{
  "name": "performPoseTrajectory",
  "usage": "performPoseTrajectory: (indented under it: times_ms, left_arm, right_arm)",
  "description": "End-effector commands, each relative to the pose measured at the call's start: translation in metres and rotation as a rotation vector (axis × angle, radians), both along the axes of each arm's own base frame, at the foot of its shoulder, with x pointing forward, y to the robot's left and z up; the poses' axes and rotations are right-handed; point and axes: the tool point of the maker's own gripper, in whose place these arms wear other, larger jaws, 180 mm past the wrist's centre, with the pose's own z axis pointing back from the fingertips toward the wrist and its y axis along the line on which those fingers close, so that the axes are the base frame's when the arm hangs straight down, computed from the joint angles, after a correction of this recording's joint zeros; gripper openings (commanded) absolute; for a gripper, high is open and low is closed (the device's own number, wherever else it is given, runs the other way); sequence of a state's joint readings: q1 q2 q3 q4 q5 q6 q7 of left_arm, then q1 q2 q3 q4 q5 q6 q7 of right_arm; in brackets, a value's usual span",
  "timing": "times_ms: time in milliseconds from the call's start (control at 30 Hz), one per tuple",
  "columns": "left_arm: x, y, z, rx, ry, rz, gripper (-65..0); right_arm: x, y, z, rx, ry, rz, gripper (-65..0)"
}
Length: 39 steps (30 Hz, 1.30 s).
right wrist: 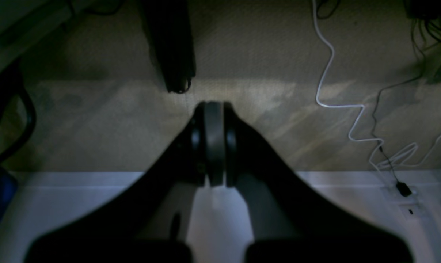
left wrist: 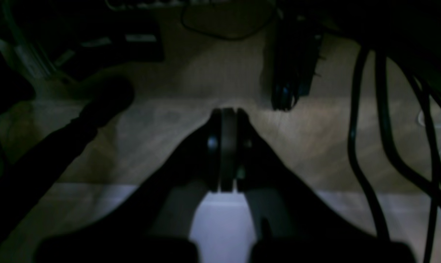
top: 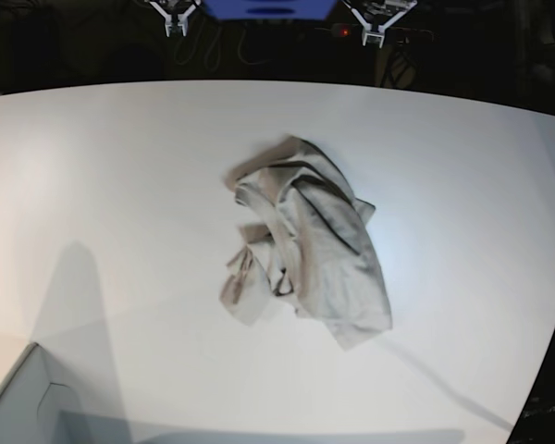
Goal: Layout the t-shirt on the table in an organized manner, then fold the t-shirt properly
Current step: 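Move both grippers out from the rest pose toward the grey t-shirt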
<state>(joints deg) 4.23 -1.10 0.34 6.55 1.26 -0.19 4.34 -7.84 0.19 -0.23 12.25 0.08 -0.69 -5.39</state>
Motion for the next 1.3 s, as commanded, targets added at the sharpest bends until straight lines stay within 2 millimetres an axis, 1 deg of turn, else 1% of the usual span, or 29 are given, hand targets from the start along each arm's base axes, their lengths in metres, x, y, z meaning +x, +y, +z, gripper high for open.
performPoseTrajectory:
  times_ms: [0, 367, 500, 667, 833, 900, 933, 967, 1000, 1033, 1100, 1133, 1167, 1233, 1267]
  left_arm:
    - [-0.001, -0.002, 0.0, -0.002, 0.011, 0.002, -65.0]
    - [-0.002, -0.004, 0.0, -0.004, 0.02, 0.007, -65.0]
    - [-0.002, 0.001, 0.0, 0.004, 0.02, 0.007, -65.0]
    - [-0.002, 0.001, 0.0, 0.004, 0.02, 0.007, -65.0]
    - [-0.009, 0.002, 0.0, 0.005, 0.028, 0.011, -65.0]
    - [-0.017, 0.002, 0.001, 0.004, 0.027, 0.013, -65.0]
    - [-0.018, 0.003, 0.003, 0.003, 0.008, 0.012, -65.0]
    - [-0.018, 0.01, 0.005, 0.011, -0.018, 0.007, -65.0]
    - [-0.023, 0.013, 0.009, 0.014, -0.037, 0.006, -65.0]
    - [-0.022, 0.014, 0.013, 0.011, -0.066, 0.008, -65.0]
    - [-0.024, 0.02, 0.026, 0.01, -0.128, 0.026, -65.0]
    - [-0.023, 0.022, 0.035, 0.006, -0.164, 0.039, -65.0]
    - [-0.019, 0.025, 0.044, 0.002, -0.198, 0.052, -65.0]
    - [-0.014, 0.032, 0.064, -0.006, -0.266, 0.066, -65.0]
    - [-0.007, 0.034, 0.074, -0.012, -0.303, 0.068, -65.0]
  right_arm:
    - [-0.001, 0.003, 0.0, 0.017, 0.005, -0.003, -65.0]
    - [-0.002, 0.002, 0.0, 0.016, 0.008, -0.001, -65.0]
    - [-0.002, 0.002, 0.0, 0.016, 0.008, -0.001, -65.0]
    - [-0.001, 0.002, 0.0, 0.016, 0.003, -0.001, -65.0]
    - [-0.006, 0.002, 0.001, 0.015, -0.005, -0.001, -65.0]
    - [-0.02, 0.001, 0.002, 0.014, -0.005, -0.001, -65.0]
    - [-0.02, 0.001, 0.003, 0.012, -0.02, -0.002, -65.0]
    - [-0.026, 0.0, 0.005, 0.011, -0.023, -0.001, -65.0]
    - [-0.032, 0.0, 0.009, 0.009, -0.031, 0.0, -65.0]
    - [-0.036, -0.001, 0.012, 0.007, -0.041, 0.0, -65.0]
    - [-0.037, -0.003, 0.023, 0.004, -0.081, 0.005, -65.0]
    - [-0.037, -0.004, 0.032, 0.001, -0.102, 0.006, -65.0]
    - [-0.036, -0.005, 0.04, -0.001, -0.127, 0.008, -65.0]
    - [-0.026, -0.007, 0.065, -0.008, -0.199, 0.014, -65.0]
    - [-0.02, -0.01, 0.077, -0.012, -0.231, 0.018, -65.0]
